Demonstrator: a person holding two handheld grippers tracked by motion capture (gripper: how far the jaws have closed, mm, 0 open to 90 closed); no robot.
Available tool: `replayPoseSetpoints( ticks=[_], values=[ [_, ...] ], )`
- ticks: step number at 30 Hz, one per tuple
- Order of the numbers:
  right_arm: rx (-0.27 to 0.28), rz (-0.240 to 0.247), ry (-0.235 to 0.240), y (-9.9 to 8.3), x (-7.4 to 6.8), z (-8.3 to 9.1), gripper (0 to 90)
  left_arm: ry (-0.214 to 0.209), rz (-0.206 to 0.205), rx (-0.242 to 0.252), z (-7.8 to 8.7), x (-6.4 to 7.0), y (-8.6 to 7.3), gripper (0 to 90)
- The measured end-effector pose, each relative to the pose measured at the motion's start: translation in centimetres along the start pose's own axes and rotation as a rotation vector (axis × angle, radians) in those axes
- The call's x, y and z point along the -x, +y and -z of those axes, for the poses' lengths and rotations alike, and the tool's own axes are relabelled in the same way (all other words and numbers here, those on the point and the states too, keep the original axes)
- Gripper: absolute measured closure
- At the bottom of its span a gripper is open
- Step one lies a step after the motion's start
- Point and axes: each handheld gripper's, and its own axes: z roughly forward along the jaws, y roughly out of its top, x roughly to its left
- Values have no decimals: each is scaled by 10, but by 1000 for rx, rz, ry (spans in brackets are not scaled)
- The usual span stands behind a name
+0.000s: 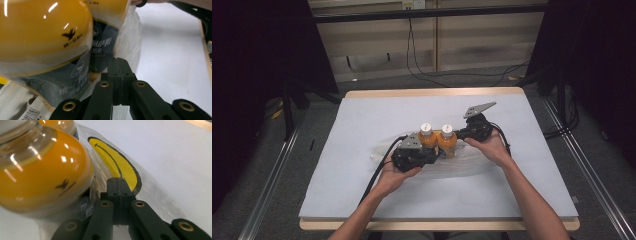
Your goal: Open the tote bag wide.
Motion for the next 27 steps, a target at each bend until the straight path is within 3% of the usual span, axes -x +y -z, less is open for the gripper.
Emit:
replayPoseSetpoints(
  ticks=[3,7,12,17,18,27],
  values=[
    [-10,-5,16,4,3,-8,900,14,-9,-27,-4,-1,-1,900],
    [-23,-10,41,2,3,-15,900,7,5,-24,-9,-4,-4,900],
    [-34,-20,34,0,4,-19,900,22,8,-38,-13,-4,-7,900],
    [-77,-21,53,-4,6,-26,900,24,3,-93,-19,-6,-13,900],
    [-91,-16,53,-6,6,-29,900,17,4,-81,-21,-6,-15,900],
    [-140,-67,54,-17,10,-47,900,33,3,-102,-22,-2,-25,900]
  ],
)
